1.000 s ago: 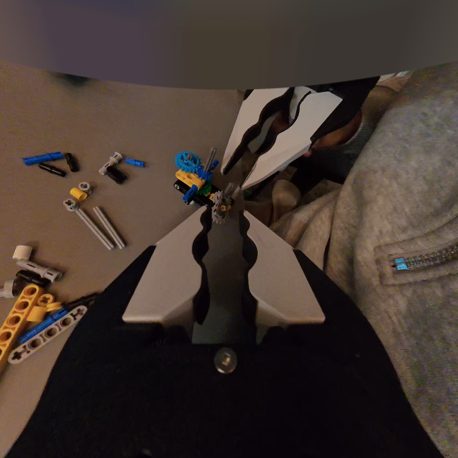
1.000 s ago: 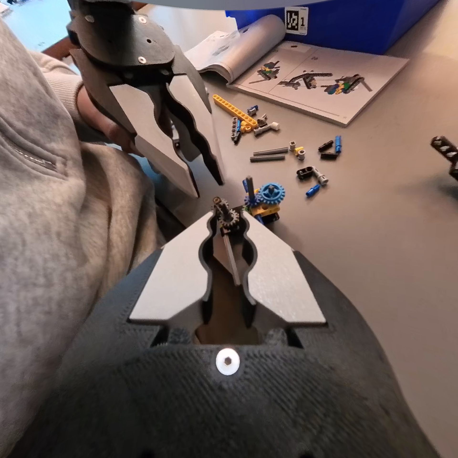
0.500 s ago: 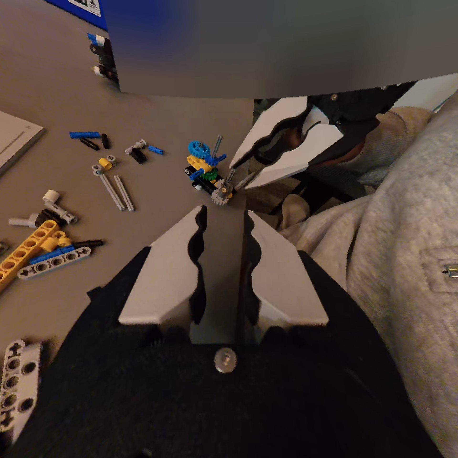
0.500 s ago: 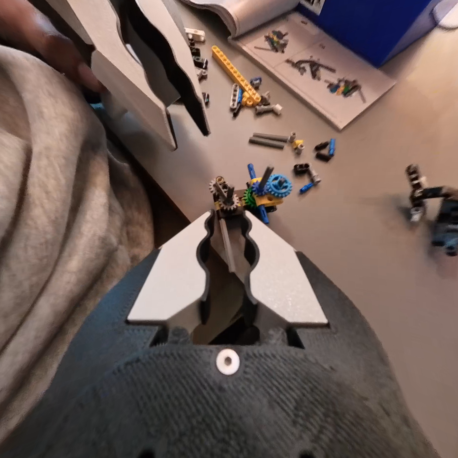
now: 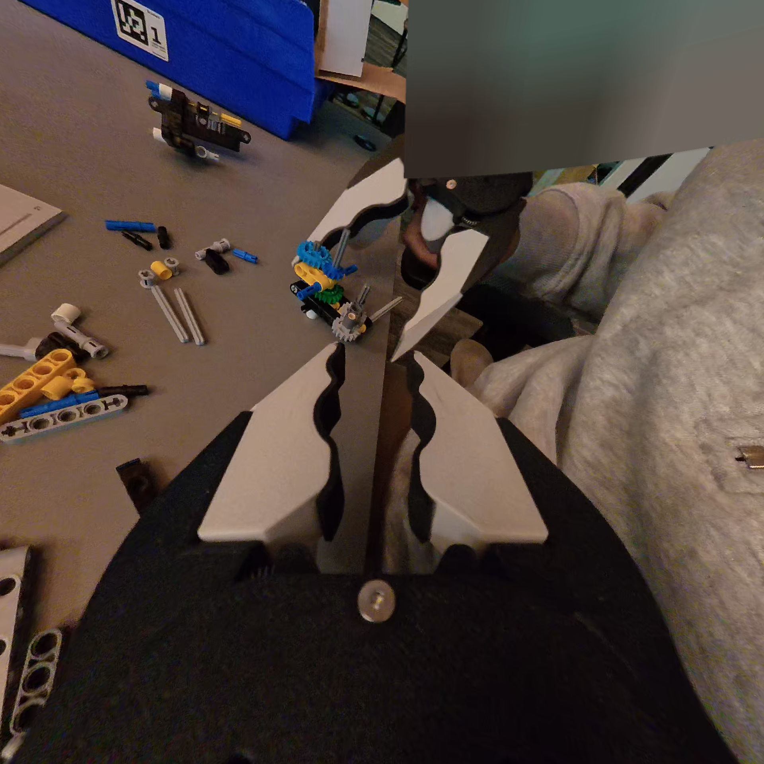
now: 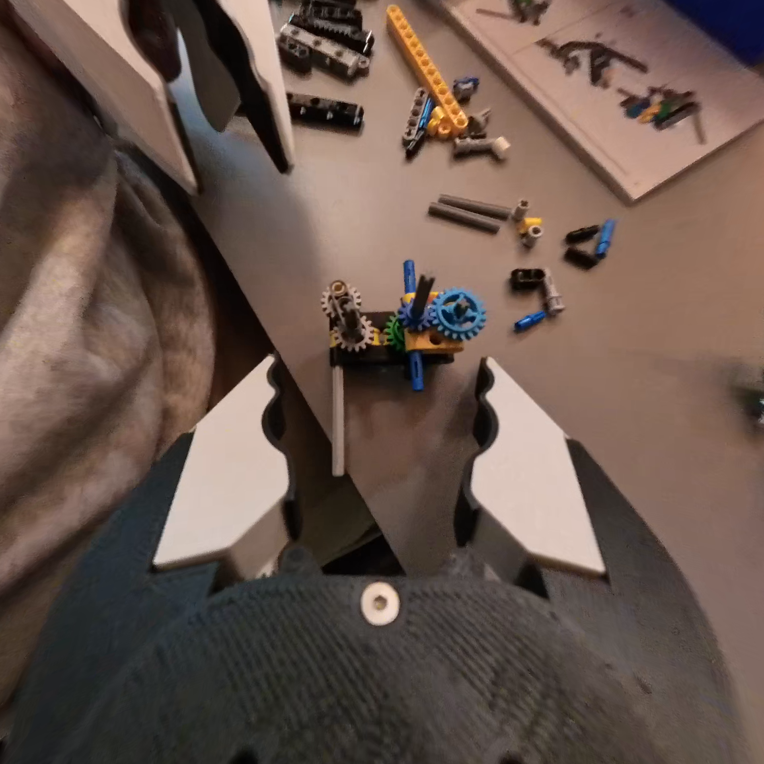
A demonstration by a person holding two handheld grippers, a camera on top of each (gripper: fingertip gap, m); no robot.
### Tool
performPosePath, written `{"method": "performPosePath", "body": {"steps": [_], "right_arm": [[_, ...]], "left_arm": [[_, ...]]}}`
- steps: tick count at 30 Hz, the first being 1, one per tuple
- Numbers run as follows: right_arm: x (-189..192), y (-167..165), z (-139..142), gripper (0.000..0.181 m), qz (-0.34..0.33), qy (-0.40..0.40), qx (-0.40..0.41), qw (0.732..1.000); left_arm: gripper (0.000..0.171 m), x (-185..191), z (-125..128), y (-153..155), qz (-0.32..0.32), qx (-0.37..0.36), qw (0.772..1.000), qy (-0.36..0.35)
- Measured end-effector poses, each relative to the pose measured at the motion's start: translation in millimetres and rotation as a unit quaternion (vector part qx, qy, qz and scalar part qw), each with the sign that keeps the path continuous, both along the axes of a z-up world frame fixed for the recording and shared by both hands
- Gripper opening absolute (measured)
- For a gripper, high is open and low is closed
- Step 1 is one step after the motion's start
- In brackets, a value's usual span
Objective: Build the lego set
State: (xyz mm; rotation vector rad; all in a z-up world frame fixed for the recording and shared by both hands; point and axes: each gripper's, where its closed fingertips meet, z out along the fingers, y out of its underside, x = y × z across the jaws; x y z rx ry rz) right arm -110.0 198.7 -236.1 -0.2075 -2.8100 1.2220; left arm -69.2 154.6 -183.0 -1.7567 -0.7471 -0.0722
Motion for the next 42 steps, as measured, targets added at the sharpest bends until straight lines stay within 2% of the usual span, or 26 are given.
{"method": "performPosePath", "body": {"steps": [3,6,7,14,22,33,42], "right_arm": [[-2.9,-4.6,-1.7,0.085,0.014,-0.018,-0.005,1.000],[-3.4,-8.3,0.6,0.061,0.023,-0.033,-0.019,0.999],[-3.6,-9.1,0.7,0.059,0.023,-0.037,-0.021,0.999],[-3.5,-17.0,12.7,0.059,0.013,-0.025,-0.050,0.998],[-1.1,-29.3,36.8,0.059,0.015,0.011,-0.068,0.997],[-10.8,-27.1,32.5,0.059,-0.003,0.015,-0.070,0.997],[-13.1,-27.0,34.9,0.059,-0.010,0.017,-0.075,0.997]], "left_arm": [[0.027,-0.3,-0.1,-1.3,0.006,0.004,1.000,0.000],[0.029,-1.8,-1.1,0.3,0.010,0.017,1.000,-0.010],[0.030,-2.8,-1.3,1.4,0.010,0.021,1.000,-0.016],[0.043,-7.9,-2.7,7.9,0.005,0.036,0.998,-0.043],[0.046,2.8,4.4,17.6,-0.021,0.012,0.999,0.028],[0.044,8.3,4.5,18.4,-0.023,-0.012,0.998,0.049],[0.043,5.7,11.2,15.2,-0.007,-0.003,0.998,0.064]]}}
